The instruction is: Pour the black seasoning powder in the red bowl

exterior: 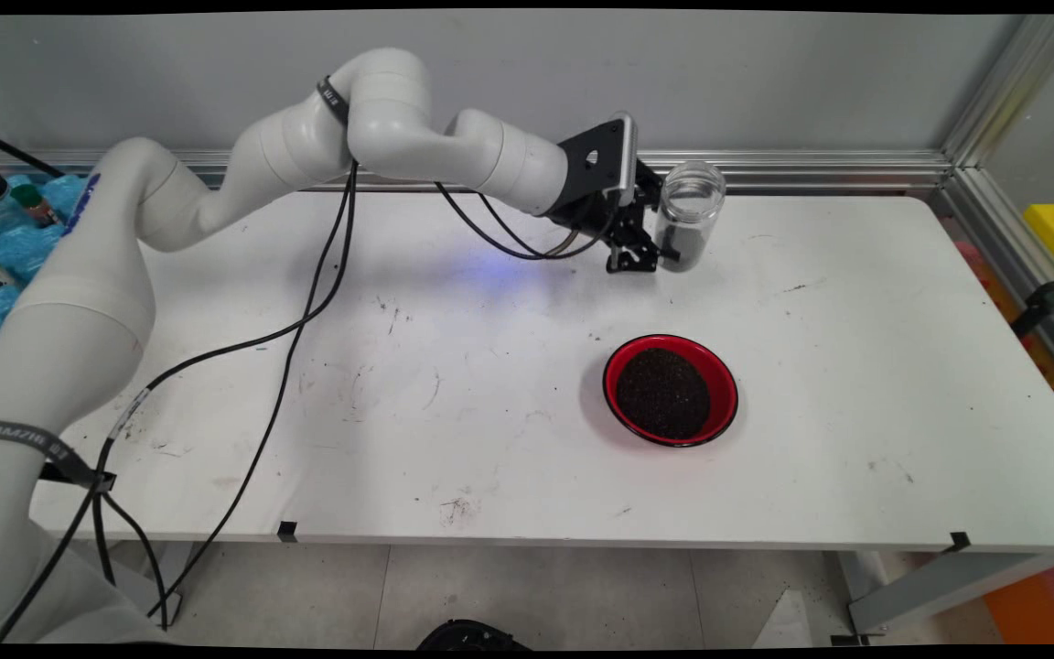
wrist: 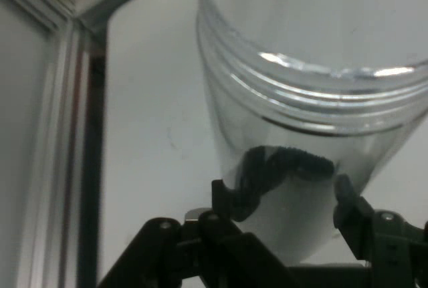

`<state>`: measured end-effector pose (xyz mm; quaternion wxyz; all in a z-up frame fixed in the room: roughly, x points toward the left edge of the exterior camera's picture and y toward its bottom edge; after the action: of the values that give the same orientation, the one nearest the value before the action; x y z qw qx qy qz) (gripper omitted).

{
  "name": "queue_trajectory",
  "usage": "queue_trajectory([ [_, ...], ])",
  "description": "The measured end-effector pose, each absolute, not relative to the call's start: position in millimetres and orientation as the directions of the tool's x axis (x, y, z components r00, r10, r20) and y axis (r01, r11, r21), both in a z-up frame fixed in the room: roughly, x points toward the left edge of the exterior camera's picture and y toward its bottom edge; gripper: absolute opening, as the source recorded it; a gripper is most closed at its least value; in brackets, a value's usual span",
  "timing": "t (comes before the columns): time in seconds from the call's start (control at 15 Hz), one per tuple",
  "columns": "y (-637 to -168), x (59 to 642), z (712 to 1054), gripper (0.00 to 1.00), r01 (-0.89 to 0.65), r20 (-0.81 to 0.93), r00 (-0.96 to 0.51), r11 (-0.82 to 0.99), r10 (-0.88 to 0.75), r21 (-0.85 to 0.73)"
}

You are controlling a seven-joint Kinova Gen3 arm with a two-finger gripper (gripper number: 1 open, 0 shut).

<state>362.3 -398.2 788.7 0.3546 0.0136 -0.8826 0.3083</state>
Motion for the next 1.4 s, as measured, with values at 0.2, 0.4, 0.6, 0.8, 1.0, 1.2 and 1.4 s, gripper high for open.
queue_trajectory([
  [0.2,-390,355,795,0.0,-0.16,0.542,-0.78,0.736,0.315,-0.658],
  [0.4,-383,347,801,0.0,-0.072,0.431,-0.798,0.644,0.422,-0.762],
  [0.6,-376,337,806,0.0,0.04,0.28,-0.804,0.517,0.525,-0.855],
  [0.8,-372,333,808,0.0,0.111,0.175,-0.801,0.429,0.573,-0.896],
  [1.0,-371,331,810,0.0,0.197,0.045,-0.792,0.325,0.608,-0.925],
  [1.2,-369,328,808,0.0,0.268,-0.059,-0.776,0.244,0.628,-0.932],
  [1.4,-367,318,801,0.0,0.357,-0.189,-0.742,0.141,0.643,-0.923],
])
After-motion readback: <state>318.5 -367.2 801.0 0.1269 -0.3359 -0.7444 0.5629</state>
